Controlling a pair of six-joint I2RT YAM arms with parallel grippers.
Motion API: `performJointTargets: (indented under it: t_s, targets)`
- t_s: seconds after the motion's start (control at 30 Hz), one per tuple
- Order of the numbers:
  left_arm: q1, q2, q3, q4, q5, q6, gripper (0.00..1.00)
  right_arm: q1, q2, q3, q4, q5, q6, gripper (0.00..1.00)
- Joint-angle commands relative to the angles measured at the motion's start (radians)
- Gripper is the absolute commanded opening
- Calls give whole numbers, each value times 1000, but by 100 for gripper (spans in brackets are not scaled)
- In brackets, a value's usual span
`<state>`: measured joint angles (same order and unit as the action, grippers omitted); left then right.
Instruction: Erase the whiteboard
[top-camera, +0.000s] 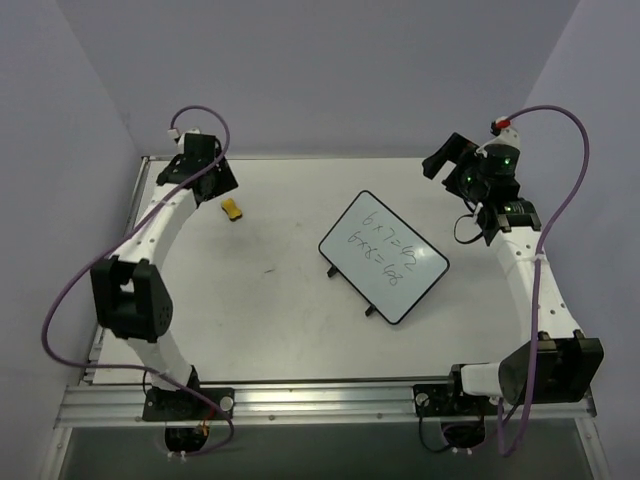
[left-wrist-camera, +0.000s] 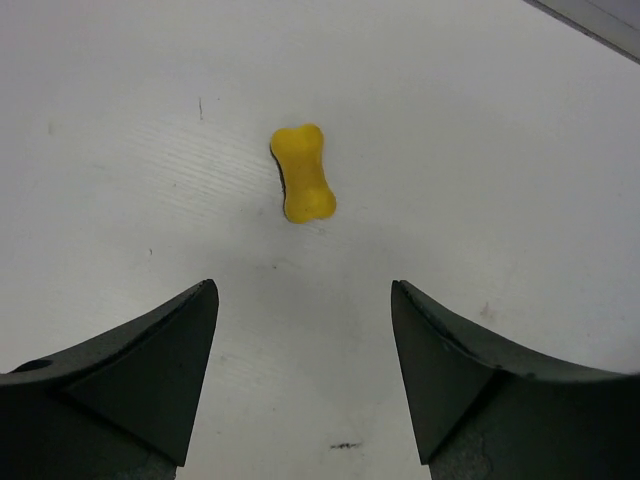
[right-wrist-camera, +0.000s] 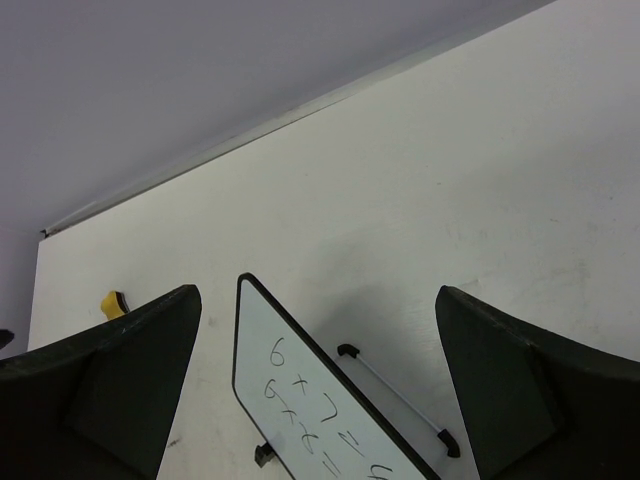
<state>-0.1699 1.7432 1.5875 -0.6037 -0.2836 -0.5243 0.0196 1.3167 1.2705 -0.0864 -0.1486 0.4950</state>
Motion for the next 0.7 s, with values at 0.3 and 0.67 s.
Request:
performJointTargets:
  t_s: [0.3,0.67]
  targets:
    - [-39,348,288,-97,-201,-68,74,6,-48,-2,-30,-31,1,100]
    - [-16,480,376,-87,-180,-57,68,6,-34,-16,-41,-29,-24,100]
